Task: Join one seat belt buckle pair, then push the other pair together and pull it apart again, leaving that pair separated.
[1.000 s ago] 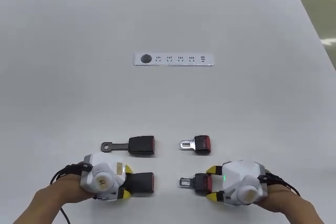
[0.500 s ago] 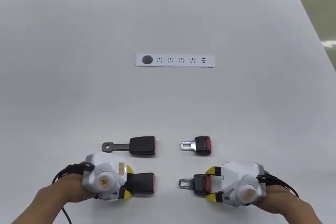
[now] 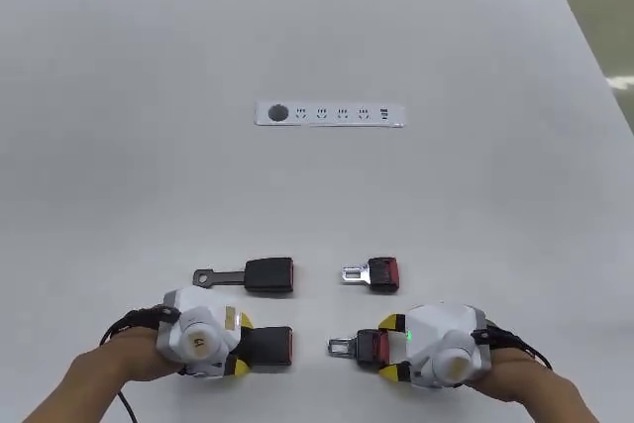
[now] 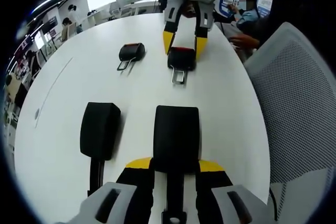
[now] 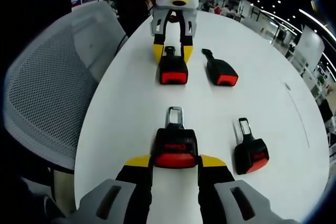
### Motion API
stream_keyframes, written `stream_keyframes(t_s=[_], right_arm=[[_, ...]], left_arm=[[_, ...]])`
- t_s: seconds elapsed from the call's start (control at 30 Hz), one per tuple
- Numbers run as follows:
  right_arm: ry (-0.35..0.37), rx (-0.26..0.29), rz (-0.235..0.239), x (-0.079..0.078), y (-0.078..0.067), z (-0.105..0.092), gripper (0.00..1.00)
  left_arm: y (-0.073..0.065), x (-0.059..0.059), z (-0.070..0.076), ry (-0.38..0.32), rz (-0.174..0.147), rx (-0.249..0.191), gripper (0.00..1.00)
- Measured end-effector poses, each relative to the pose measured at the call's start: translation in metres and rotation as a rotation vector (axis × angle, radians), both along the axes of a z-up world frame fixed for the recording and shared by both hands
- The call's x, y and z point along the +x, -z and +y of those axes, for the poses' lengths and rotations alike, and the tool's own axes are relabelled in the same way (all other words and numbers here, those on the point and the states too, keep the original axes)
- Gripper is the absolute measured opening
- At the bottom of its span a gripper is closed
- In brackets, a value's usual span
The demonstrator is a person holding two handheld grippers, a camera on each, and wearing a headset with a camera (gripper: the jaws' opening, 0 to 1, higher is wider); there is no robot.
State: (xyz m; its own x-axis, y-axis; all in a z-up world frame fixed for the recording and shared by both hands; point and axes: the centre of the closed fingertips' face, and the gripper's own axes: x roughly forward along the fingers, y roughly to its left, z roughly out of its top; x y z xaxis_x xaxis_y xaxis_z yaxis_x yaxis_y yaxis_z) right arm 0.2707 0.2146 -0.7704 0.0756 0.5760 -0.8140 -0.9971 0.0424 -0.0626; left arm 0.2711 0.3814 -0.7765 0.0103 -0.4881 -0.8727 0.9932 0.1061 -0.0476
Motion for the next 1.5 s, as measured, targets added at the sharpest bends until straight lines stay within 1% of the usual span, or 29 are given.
stream_keyframes(t_s=[0.13,0.3,0.53,0.93,1.2,1.5], right_arm=[[-0.001,0.002,0.001,0.0,0.0,0.004,0.29],[-0.009,0.006,0.0,-0.003,-0.006,0.013,0.29],[-0.015,0.011,0.002,-0.004,-0.008,0.023,0.29],[-0.027,0.023,0.009,-0.006,-0.013,0.042,0.29],[-0.023,0.028,0.014,-0.002,-0.01,0.05,0.3],[-0.036,0.033,0.016,-0.002,-0.008,0.06,0.3]], left_arm=[[0.001,0.0,0.0,0.0,0.002,0.004,0.31],[0.0,0.0,0.0,-0.006,0.006,0.002,0.31],[0.0,0.0,0.001,-0.007,0.009,0.002,0.31],[0.0,0.0,0.001,0.007,0.015,0.005,0.31],[0.001,0.0,0.001,0.015,0.016,0.009,0.31],[0.001,0.0,0.0,0.012,0.017,0.01,0.31]])
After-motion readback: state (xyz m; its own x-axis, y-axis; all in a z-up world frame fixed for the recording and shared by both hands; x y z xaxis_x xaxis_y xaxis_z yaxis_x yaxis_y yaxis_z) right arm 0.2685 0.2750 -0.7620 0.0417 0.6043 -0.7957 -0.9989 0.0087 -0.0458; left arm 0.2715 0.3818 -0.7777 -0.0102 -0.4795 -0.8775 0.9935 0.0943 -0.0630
